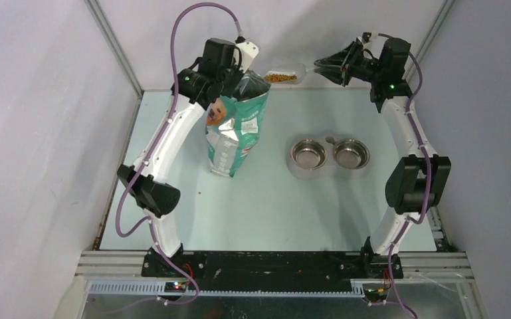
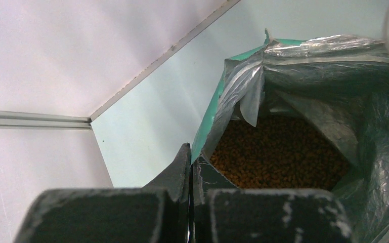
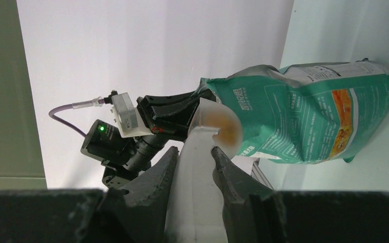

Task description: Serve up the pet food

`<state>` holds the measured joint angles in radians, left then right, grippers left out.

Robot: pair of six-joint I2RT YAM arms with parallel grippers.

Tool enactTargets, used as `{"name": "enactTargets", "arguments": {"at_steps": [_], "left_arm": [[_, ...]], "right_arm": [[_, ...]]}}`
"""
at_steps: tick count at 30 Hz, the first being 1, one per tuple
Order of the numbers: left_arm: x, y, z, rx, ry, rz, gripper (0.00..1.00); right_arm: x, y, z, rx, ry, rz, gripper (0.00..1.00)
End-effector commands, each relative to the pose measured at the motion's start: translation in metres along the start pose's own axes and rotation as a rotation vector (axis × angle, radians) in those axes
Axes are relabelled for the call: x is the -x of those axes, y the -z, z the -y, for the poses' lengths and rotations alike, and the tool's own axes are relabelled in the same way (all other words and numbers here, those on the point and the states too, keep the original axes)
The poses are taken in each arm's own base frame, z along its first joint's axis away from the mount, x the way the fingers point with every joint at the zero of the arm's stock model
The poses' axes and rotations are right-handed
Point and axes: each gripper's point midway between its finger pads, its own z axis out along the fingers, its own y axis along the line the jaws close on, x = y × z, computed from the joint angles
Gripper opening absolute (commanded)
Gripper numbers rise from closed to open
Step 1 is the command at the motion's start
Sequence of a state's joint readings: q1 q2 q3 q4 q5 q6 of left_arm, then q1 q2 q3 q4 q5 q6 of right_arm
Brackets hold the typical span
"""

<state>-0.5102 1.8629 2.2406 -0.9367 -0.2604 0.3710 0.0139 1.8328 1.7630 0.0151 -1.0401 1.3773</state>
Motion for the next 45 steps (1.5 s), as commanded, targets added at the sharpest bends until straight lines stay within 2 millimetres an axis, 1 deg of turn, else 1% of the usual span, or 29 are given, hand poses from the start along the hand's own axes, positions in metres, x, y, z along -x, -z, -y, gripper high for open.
{"name": "enactTargets", "arguments": {"at_steps": [1, 8, 11, 12, 13, 14, 15, 16, 17, 18, 19, 20, 21, 22, 23, 24, 25, 26, 27, 28, 29, 32, 36, 40, 41, 42, 43, 44, 45], "left_arm": [[0.058, 0.033, -0.044, 0.138, 0.04, 0.225, 0.0], [0.056, 0.03, -0.04, 0.124, 0.037, 0.217, 0.0], [0.054, 0.029, -0.039, 0.121, 0.032, 0.208, 0.0], [0.054, 0.029, -0.04, 0.121, 0.03, 0.207, 0.0], [0.054, 0.03, -0.04, 0.12, 0.028, 0.207, 0.0], [0.054, 0.03, -0.04, 0.12, 0.025, 0.207, 0.0], [0.054, 0.03, -0.04, 0.12, 0.023, 0.208, 0.0], [0.054, 0.03, -0.04, 0.121, 0.021, 0.208, 0.0], [0.054, 0.03, -0.04, 0.12, 0.02, 0.209, 0.0], [0.054, 0.03, -0.04, 0.12, 0.019, 0.209, 0.0], [0.054, 0.03, -0.04, 0.119, 0.02, 0.207, 0.0], [0.054, 0.03, -0.04, 0.119, 0.019, 0.206, 0.0], [0.053, 0.029, -0.04, 0.119, 0.018, 0.205, 0.0], [0.053, 0.029, -0.039, 0.118, 0.017, 0.204, 0.0], [0.053, 0.028, -0.039, 0.116, 0.016, 0.201, 0.0], [0.053, 0.028, -0.038, 0.115, 0.014, 0.202, 0.0], [0.053, 0.027, -0.038, 0.112, 0.013, 0.2, 0.0], [0.053, 0.026, -0.037, 0.11, 0.013, 0.2, 0.0], [0.053, 0.026, -0.037, 0.108, 0.012, 0.199, 0.0], [0.053, 0.025, -0.037, 0.107, 0.012, 0.198, 0.0], [0.052, 0.025, -0.037, 0.108, 0.012, 0.198, 0.0], [0.051, 0.024, -0.036, 0.105, 0.019, 0.195, 0.0], [0.049, 0.024, -0.035, 0.104, 0.021, 0.192, 0.0], [0.046, 0.022, -0.034, 0.103, 0.025, 0.186, 0.0], [0.045, 0.022, -0.034, 0.103, 0.026, 0.185, 0.0], [0.045, 0.022, -0.034, 0.103, 0.026, 0.184, 0.0], [0.044, 0.021, -0.034, 0.103, 0.028, 0.182, 0.0], [0.044, 0.021, -0.034, 0.104, 0.029, 0.182, 0.0], [0.043, 0.021, -0.034, 0.103, 0.029, 0.179, 0.0]], "right_arm": [[-0.009, 0.026, -0.041, 0.075, 0.098, 0.023, 0.0], [-0.012, 0.04, -0.037, 0.087, 0.096, 0.032, 0.0], [-0.011, 0.046, -0.033, 0.092, 0.098, 0.04, 0.0], [-0.009, 0.051, -0.031, 0.091, 0.097, 0.043, 0.0], [-0.011, 0.055, -0.029, 0.096, 0.108, 0.034, 0.0], [-0.006, 0.063, -0.024, 0.093, 0.109, 0.047, 0.0], [-0.008, 0.069, -0.017, 0.091, 0.111, 0.051, 0.0], [-0.003, 0.08, -0.008, 0.082, 0.103, 0.067, 0.0], [-0.006, 0.087, 0.008, 0.067, 0.076, 0.066, 0.0], [-0.001, 0.098, 0.016, 0.058, 0.062, 0.091, 0.0], [-0.004, 0.103, 0.032, 0.051, 0.043, 0.088, 0.0], [0.0, 0.112, 0.038, 0.047, 0.03, 0.109, 0.0], [0.0, 0.119, 0.051, 0.045, 0.025, 0.121, 0.0], [0.0, 0.122, 0.057, 0.046, 0.012, 0.126, 0.0], [0.0, 0.127, 0.066, 0.05, 0.021, 0.133, 0.0], [-0.002, 0.13, 0.077, 0.047, -0.012, 0.136, 0.0], [-0.001, 0.134, 0.079, 0.052, 0.006, 0.144, 0.0], [-0.002, 0.136, 0.089, 0.048, -0.025, 0.147, 0.0], [-0.002, 0.139, 0.092, 0.051, -0.016, 0.151, 0.0], [-0.003, 0.141, 0.101, 0.047, -0.039, 0.152, 0.0], [-0.004, 0.144, 0.104, 0.051, -0.026, 0.149, 0.0], [-0.007, 0.149, 0.119, 0.051, -0.025, 0.134, 0.0], [-0.007, 0.159, 0.135, 0.038, -0.022, 0.136, 0.0], [-0.004, 0.169, 0.151, 0.016, 0.001, 0.146, 0.0], [-0.004, 0.17, 0.154, 0.009, 0.032, 0.147, 0.0], [-0.004, 0.172, 0.16, -0.003, 0.009, 0.149, 0.0], [-0.005, 0.172, 0.164, -0.014, 0.061, 0.148, 0.0], [-0.006, 0.173, 0.171, -0.035, 0.007, 0.147, 0.0], [-0.007, 0.174, 0.176, -0.055, 0.096, 0.145, 0.0]]}}
